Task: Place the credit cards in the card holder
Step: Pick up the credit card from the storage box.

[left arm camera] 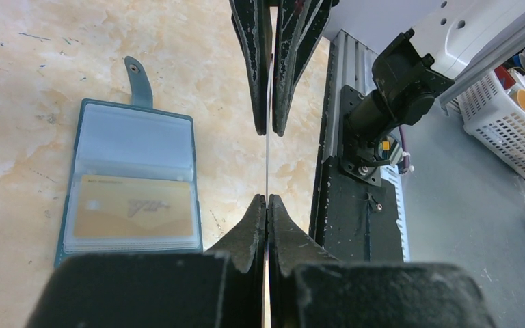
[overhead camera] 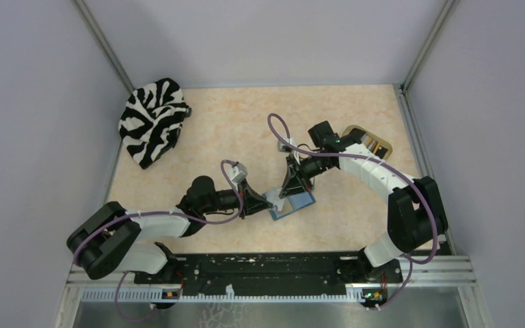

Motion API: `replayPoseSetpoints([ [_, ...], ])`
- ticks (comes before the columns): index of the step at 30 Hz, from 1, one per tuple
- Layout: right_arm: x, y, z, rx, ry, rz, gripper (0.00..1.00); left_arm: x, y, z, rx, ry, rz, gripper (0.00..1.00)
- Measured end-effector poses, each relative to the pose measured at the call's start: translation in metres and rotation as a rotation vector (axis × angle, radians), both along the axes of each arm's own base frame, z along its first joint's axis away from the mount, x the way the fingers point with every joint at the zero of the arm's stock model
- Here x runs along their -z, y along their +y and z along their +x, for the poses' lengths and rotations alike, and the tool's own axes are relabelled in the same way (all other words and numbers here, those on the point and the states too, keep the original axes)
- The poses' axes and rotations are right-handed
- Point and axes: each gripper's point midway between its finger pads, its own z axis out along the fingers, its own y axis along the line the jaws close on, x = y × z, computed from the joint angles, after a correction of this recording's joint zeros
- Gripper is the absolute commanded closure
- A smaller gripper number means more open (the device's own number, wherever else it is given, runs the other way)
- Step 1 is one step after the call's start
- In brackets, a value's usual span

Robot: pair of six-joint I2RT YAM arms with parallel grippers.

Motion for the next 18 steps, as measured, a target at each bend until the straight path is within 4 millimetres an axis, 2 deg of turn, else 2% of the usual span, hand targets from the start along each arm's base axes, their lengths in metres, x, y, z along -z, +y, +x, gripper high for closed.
replayPoseSetpoints([
  [1, 0.0, -0.001, 0.001, 0.003, 0.002, 0.001, 0.99, 0.0, 0.0, 0.0, -0.001, 0.0, 0.0, 1.0],
  [5, -0.001, -0.002, 0.002, 0.011, 0.005, 0.003, 1.0, 0.0, 0.0, 0.001, -0.006, 0.001, 0.001, 0.97],
  [9, -0.001, -0.002, 0.002, 0.012, 0.006, 0.003, 1.0, 0.0, 0.0, 0.002, -0.014, 0.006, 0.002, 0.72],
  [10, -0.001, -0.003, 0.003, 0.014, 0.007, 0.003, 1.0, 0.001, 0.0, 0.003, -0.022, 0.013, 0.004, 0.65],
  [11, -0.001, -0.003, 0.004, 0.019, 0.01, 0.002, 1.0, 0.003, 0.001, 0.005, -0.034, 0.021, 0.008, 0.53],
  [13, -0.001, -0.006, 0.009, 0.042, 0.017, 0.0, 1.0, 0.004, 0.002, 0.01, -0.07, 0.032, 0.014, 0.41],
  [15, -0.002, -0.011, 0.02, 0.088, 0.024, -0.002, 1.0, 0.007, 0.007, 0.016, -0.128, 0.046, 0.021, 0.27],
  [16, -0.002, -0.015, 0.027, 0.118, 0.026, -0.006, 1.0, 0.008, 0.011, 0.019, -0.158, 0.053, 0.025, 0.17],
  [18, 0.0, -0.024, 0.042, 0.185, 0.027, -0.022, 1.0, 0.012, 0.021, 0.023, -0.227, 0.065, 0.029, 0.06],
])
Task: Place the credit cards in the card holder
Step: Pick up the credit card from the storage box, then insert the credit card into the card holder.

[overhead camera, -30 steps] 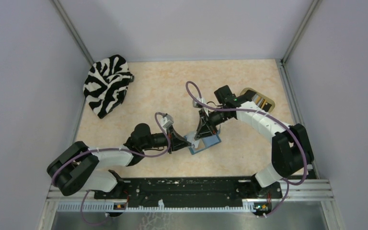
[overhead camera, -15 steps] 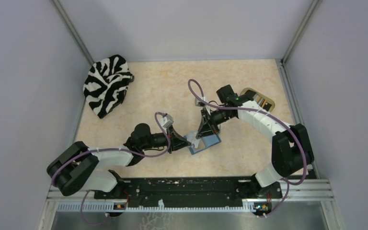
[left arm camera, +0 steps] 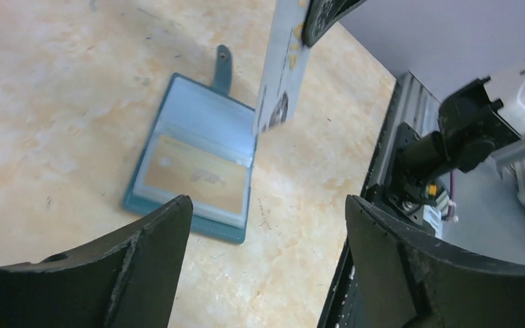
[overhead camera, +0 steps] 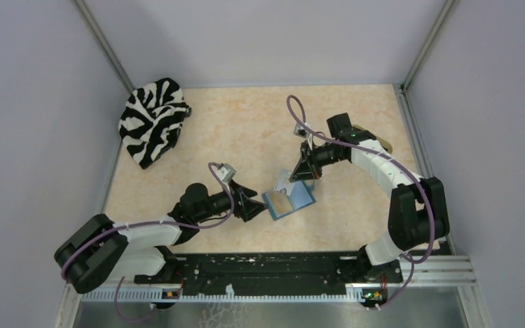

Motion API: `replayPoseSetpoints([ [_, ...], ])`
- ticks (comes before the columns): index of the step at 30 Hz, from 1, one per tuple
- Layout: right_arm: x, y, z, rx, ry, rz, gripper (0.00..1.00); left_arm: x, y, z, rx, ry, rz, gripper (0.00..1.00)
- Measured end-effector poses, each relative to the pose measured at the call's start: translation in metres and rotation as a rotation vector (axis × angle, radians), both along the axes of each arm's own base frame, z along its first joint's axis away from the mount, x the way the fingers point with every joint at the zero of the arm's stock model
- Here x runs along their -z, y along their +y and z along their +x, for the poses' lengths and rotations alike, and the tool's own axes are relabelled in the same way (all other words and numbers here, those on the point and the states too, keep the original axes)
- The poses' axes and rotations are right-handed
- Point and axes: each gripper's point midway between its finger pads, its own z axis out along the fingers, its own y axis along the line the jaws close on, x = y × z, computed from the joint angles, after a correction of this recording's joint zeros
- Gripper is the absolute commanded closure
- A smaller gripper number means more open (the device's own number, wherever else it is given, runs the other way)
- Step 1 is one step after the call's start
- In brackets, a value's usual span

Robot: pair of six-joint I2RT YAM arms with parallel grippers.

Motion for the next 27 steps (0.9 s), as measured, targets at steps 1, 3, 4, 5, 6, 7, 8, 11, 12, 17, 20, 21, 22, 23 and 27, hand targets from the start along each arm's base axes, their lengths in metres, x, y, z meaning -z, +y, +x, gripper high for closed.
replayPoseSetpoints([
  [1, 0.002, -0.007, 0.01, 0.044, 0.001, -0.018, 1.0, 0.002, 0.006, 0.001, -0.033, 0.01, -0.002, 0.05],
  [3, 0.008, -0.014, 0.02, 0.092, 0.008, -0.048, 1.0, 0.009, 0.016, 0.001, -0.087, 0.04, -0.003, 0.07],
  [4, 0.012, -0.017, 0.022, 0.107, 0.018, -0.066, 1.0, 0.013, 0.019, 0.001, -0.108, 0.063, -0.001, 0.08],
  [5, 0.018, -0.018, 0.024, 0.116, 0.037, -0.089, 1.0, 0.018, 0.022, 0.001, -0.13, 0.096, 0.0, 0.1],
  [6, 0.024, -0.019, 0.026, 0.122, 0.054, -0.113, 1.0, 0.023, 0.024, 0.001, -0.151, 0.13, 0.004, 0.12],
  [7, 0.031, -0.02, 0.029, 0.125, 0.077, -0.14, 1.0, 0.028, 0.026, 0.002, -0.17, 0.17, 0.008, 0.13],
  [8, 0.038, -0.022, 0.031, 0.127, 0.098, -0.164, 1.0, 0.033, 0.027, 0.002, -0.184, 0.211, 0.008, 0.15],
  [11, 0.061, -0.027, 0.033, 0.117, 0.164, -0.234, 1.0, 0.053, 0.028, -0.002, -0.211, 0.34, 0.028, 0.17],
  [12, 0.068, -0.029, 0.031, 0.114, 0.189, -0.256, 1.0, 0.059, 0.028, -0.004, -0.218, 0.382, 0.033, 0.2],
  [17, 0.088, -0.037, 0.025, 0.113, 0.248, -0.326, 1.0, 0.087, 0.024, -0.013, -0.226, 0.571, 0.057, 0.34],
  [20, 0.09, -0.038, 0.026, 0.122, 0.251, -0.339, 1.0, 0.089, 0.017, -0.011, -0.219, 0.613, 0.056, 0.41],
  [21, 0.091, -0.039, 0.027, 0.125, 0.255, -0.341, 1.0, 0.086, 0.013, -0.008, -0.217, 0.616, 0.051, 0.43],
  [22, 0.092, -0.039, 0.027, 0.128, 0.26, -0.343, 1.0, 0.083, 0.01, -0.006, -0.215, 0.616, 0.046, 0.46],
  [23, 0.094, -0.04, 0.028, 0.133, 0.269, -0.346, 1.0, 0.08, 0.006, -0.002, -0.214, 0.615, 0.045, 0.47],
  [27, 0.102, -0.042, 0.028, 0.145, 0.303, -0.358, 1.0, 0.075, -0.004, 0.004, -0.219, 0.617, 0.062, 0.51],
])
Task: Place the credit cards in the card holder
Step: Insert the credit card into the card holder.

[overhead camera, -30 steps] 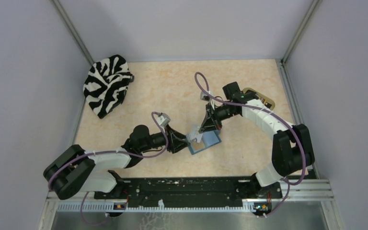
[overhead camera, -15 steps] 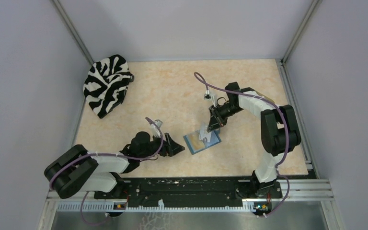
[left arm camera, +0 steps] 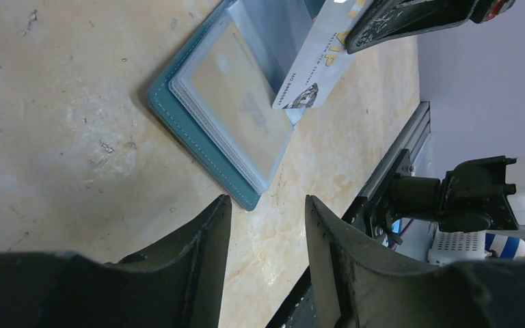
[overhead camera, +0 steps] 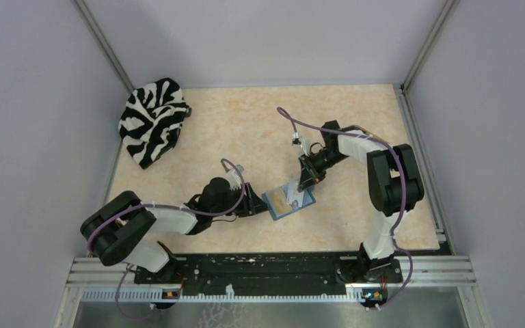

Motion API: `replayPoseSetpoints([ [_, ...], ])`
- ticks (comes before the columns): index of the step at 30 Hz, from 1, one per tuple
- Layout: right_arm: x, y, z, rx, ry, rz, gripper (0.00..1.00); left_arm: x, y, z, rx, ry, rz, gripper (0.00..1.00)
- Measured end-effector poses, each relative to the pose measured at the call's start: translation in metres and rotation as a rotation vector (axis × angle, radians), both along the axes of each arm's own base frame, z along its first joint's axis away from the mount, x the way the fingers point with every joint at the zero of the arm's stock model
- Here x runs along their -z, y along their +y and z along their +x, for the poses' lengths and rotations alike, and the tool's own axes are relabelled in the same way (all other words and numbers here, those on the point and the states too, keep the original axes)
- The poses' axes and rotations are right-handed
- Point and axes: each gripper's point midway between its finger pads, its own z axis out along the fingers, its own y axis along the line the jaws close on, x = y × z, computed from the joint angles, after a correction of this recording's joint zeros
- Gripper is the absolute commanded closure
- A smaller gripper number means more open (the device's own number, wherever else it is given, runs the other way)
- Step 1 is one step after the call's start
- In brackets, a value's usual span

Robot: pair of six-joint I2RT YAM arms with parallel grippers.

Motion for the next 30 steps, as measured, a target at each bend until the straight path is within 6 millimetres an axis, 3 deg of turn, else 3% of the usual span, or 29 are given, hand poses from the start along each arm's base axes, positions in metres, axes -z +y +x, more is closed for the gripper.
replayPoseSetpoints([
  [7, 0.001, -0.003, 0.002, 0.016, 0.01, -0.004, 1.0, 0.004, -0.005, 0.001, -0.002, 0.005, 0.059, 0.57],
  [17, 0.001, -0.009, 0.006, 0.044, 0.016, -0.004, 1.0, -0.007, -0.026, 0.014, 0.03, -0.044, 0.07, 0.6],
  [30, 0.0, -0.009, 0.006, 0.052, 0.021, -0.002, 1.0, 0.023, -0.016, 0.023, 0.021, -0.049, 0.229, 0.68],
])
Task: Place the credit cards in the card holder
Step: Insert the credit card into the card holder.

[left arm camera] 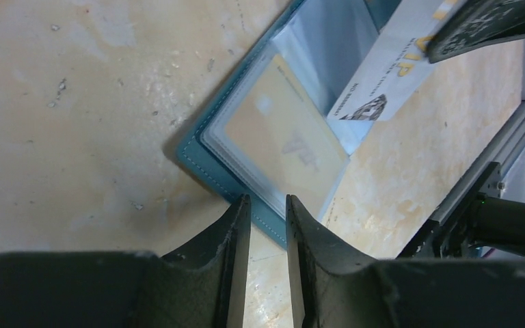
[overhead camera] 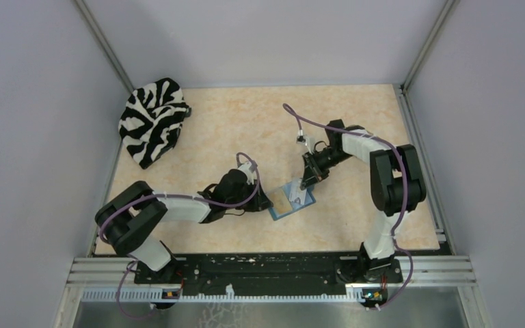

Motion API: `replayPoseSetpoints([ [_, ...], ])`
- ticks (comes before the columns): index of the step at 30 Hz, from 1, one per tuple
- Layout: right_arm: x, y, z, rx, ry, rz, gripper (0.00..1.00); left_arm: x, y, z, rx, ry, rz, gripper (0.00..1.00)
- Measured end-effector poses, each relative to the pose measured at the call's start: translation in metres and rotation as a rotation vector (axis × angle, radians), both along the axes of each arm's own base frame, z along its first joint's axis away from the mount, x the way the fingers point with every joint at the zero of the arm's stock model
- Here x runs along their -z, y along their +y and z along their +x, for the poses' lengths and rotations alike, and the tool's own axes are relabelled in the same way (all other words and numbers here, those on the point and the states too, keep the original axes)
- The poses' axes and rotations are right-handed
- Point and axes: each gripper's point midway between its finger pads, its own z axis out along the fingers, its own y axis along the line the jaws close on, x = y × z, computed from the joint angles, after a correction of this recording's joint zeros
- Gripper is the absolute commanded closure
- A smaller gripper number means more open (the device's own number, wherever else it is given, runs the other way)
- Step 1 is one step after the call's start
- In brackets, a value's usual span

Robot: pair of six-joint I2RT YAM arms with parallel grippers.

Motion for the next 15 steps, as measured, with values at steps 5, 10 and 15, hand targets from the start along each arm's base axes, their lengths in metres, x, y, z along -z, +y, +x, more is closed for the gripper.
replayPoseSetpoints([
  [5, -0.009, -0.001, 0.003, 0.008, -0.029, 0.015, 1.0, 0.006, 0.007, 0.002, -0.015, -0.005, 0.04, 0.69],
  [10, -0.013, 0.002, 0.0, 0.002, -0.021, 0.043, 1.0, 0.005, 0.011, 0.003, -0.024, -0.019, 0.06, 0.68],
  [15, -0.008, 0.003, -0.004, -0.007, 0.017, 0.05, 1.0, 0.001, 0.011, 0.005, -0.028, -0.032, 0.057, 0.68],
])
